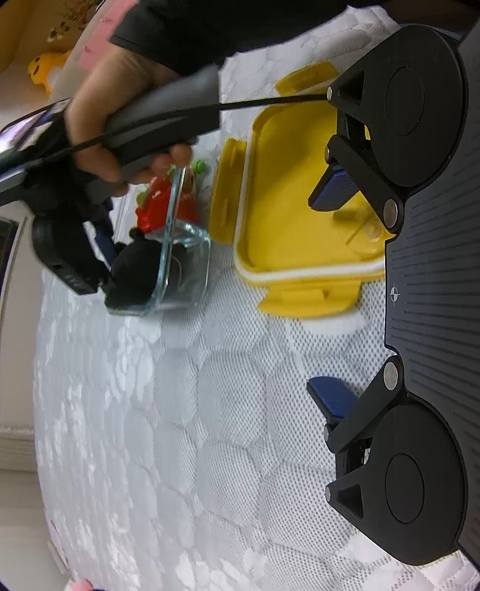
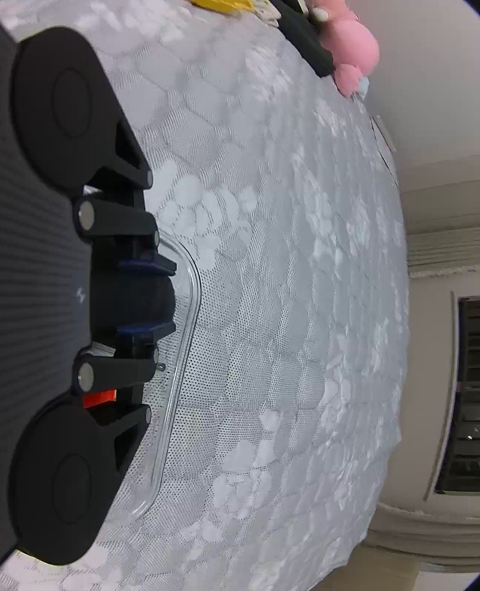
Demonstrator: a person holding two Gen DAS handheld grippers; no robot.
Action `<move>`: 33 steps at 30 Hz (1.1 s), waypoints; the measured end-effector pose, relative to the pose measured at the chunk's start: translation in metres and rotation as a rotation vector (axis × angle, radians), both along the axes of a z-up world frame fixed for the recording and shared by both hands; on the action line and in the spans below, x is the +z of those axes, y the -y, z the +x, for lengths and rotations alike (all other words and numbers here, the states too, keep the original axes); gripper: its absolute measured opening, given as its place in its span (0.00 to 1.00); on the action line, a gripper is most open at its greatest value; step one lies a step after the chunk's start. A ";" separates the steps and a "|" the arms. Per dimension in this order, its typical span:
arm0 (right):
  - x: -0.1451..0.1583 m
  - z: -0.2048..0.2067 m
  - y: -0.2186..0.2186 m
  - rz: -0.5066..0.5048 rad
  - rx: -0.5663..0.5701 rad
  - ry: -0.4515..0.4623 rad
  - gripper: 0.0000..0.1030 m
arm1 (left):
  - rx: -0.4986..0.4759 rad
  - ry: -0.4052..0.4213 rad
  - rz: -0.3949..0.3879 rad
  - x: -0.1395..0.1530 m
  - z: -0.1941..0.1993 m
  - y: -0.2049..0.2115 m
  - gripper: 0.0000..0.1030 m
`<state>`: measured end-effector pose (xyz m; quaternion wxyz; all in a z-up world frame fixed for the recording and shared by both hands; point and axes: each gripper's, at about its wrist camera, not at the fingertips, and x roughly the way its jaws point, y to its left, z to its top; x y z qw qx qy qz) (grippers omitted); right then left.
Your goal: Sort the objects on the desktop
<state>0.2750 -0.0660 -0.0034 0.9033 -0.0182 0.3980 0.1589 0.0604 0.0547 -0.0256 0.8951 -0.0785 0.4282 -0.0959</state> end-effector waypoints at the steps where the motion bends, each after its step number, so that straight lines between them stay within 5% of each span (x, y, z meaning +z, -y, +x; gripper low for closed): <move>1: -0.001 0.002 0.000 0.013 -0.007 -0.012 0.29 | 0.008 -0.001 -0.005 0.000 0.001 -0.002 0.96; 11: 0.001 -0.002 0.024 0.097 0.022 -0.087 0.30 | 0.004 0.009 -0.004 0.005 -0.001 0.004 0.96; 14: 0.003 -0.001 0.020 0.052 0.022 -0.079 0.47 | -0.005 0.015 0.007 0.007 -0.003 0.006 0.96; 18: 0.029 -0.011 0.042 0.129 0.004 -0.077 0.42 | -0.010 0.030 0.020 0.010 -0.006 0.006 0.96; 22: 0.057 -0.030 0.064 0.055 0.024 -0.016 0.53 | -0.003 0.021 -0.009 0.010 -0.003 0.007 0.96; 24: 0.057 -0.035 0.070 -0.010 0.018 -0.030 0.51 | -0.021 0.024 -0.015 0.010 -0.004 0.012 0.96; 33: 0.022 -0.018 0.055 -0.141 0.012 -0.093 0.50 | -0.055 0.030 0.026 0.008 -0.010 0.021 0.96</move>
